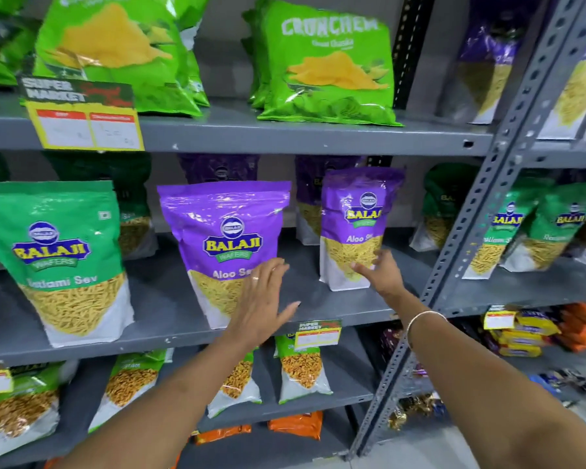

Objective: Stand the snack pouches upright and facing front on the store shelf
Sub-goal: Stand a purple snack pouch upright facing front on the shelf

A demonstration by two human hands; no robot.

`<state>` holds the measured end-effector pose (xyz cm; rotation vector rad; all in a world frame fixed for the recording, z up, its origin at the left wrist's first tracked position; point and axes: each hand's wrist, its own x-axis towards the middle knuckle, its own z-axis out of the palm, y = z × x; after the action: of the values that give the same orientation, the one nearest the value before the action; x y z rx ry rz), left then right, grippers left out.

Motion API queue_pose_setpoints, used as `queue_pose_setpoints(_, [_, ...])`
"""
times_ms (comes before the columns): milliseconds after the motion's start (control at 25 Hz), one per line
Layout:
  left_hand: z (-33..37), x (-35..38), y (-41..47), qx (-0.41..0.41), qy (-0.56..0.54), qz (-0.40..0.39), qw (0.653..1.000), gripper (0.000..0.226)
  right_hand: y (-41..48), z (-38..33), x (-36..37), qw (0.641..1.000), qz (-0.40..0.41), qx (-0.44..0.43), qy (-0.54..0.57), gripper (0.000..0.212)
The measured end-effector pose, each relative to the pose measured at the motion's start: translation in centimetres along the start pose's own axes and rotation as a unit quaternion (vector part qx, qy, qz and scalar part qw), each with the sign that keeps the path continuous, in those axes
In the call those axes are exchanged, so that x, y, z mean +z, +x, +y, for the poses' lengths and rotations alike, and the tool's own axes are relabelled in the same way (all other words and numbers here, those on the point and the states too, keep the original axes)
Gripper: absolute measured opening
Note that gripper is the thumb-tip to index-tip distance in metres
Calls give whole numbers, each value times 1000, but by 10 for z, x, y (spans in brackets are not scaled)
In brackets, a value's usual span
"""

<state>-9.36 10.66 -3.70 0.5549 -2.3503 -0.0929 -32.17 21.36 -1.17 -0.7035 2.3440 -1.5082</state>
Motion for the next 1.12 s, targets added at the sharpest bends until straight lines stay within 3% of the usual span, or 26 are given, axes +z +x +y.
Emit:
queue_pose_setpoints(80, [22, 19, 35, -31, -32, -53, 998, 60, 23, 7, -21, 1000, -19, -5, 6, 67])
queue_pose_setpoints(160, [38, 46, 69, -122, -115, -84, 982, 63, 49, 15, -34, 999, -43, -16, 1, 64])
queue_pose_setpoints(240, [51, 75, 100, -241, -197, -106, 944, 70, 77, 25, -42, 996, -81, -26, 13, 56])
queue_pose_setpoints(360, [57, 107, 126, -399, -308, -112, 856, 90, 100, 32, -43, 983, -165, -37, 73, 54])
queue_pose_setpoints(440, [54, 130, 128, -448, -367, -86, 811, 87, 109, 35, -39, 974, -204, -28, 94, 69])
queue_pose_setpoints(520, [50, 145, 125, -459, -393, -60, 794, 81, 113, 40, -34, 963, -239, -36, 122, 73])
queue_pose_setpoints(640, [51, 150, 122, -482, -380, -42, 789, 91, 114, 45, -30, 960, -248, -28, 128, 68])
queue_pose_setpoints(840, [92, 117, 112, -496, -329, -35, 803, 49, 106, 54, -41, 954, -262, 2, 149, 69])
queue_pose_setpoints(1120, [112, 100, 94, -481, -301, -54, 821, 49, 73, 55, -61, 962, -249, 6, 111, 65])
